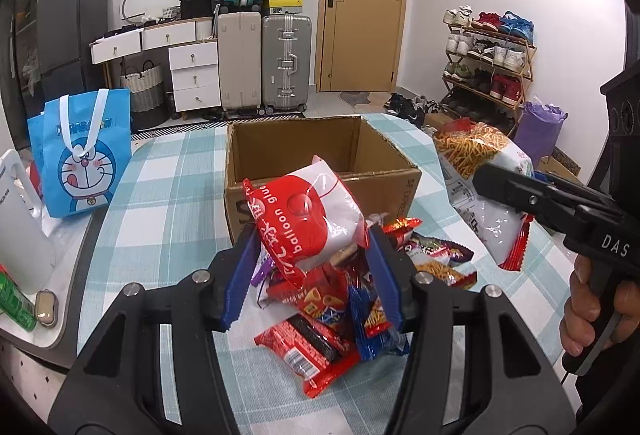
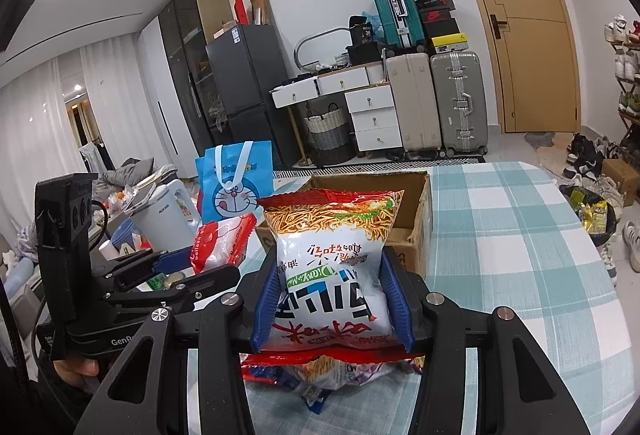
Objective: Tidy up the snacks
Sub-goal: 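Lift both held bags and carry them over the open cardboard box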
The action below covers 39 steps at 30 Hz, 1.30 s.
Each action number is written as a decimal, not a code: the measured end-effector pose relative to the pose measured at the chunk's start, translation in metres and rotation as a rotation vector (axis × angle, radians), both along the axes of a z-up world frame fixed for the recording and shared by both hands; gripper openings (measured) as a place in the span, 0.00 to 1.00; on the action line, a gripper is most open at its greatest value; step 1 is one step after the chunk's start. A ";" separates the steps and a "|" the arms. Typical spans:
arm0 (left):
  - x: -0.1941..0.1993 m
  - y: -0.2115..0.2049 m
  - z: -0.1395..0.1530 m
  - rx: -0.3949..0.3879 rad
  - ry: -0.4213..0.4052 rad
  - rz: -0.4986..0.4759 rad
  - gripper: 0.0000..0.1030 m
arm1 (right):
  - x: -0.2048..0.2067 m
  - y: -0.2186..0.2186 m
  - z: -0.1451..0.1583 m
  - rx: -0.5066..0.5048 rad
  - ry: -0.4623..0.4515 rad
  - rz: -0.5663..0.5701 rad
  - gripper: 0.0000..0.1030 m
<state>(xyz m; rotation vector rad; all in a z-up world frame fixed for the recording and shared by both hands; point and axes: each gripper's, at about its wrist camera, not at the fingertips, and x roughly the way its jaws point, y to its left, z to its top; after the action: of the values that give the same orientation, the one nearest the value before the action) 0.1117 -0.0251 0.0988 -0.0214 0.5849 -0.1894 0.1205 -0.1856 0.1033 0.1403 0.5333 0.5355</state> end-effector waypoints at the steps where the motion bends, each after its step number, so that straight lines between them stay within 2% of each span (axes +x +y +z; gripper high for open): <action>1: 0.004 -0.001 0.001 0.002 -0.001 -0.002 0.50 | 0.003 0.001 0.001 0.001 -0.002 -0.001 0.47; 24: 0.105 0.010 0.011 0.027 0.011 0.073 0.50 | 0.077 0.018 0.000 0.033 0.048 -0.024 0.47; 39: 0.162 0.009 -0.003 0.045 0.054 0.085 0.50 | 0.129 0.030 -0.014 0.043 0.114 -0.046 0.47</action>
<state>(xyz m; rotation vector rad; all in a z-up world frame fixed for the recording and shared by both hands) 0.2733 -0.0159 0.0955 -0.0072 0.6403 -0.0935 0.2491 -0.1556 0.0892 0.2251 0.6284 0.4963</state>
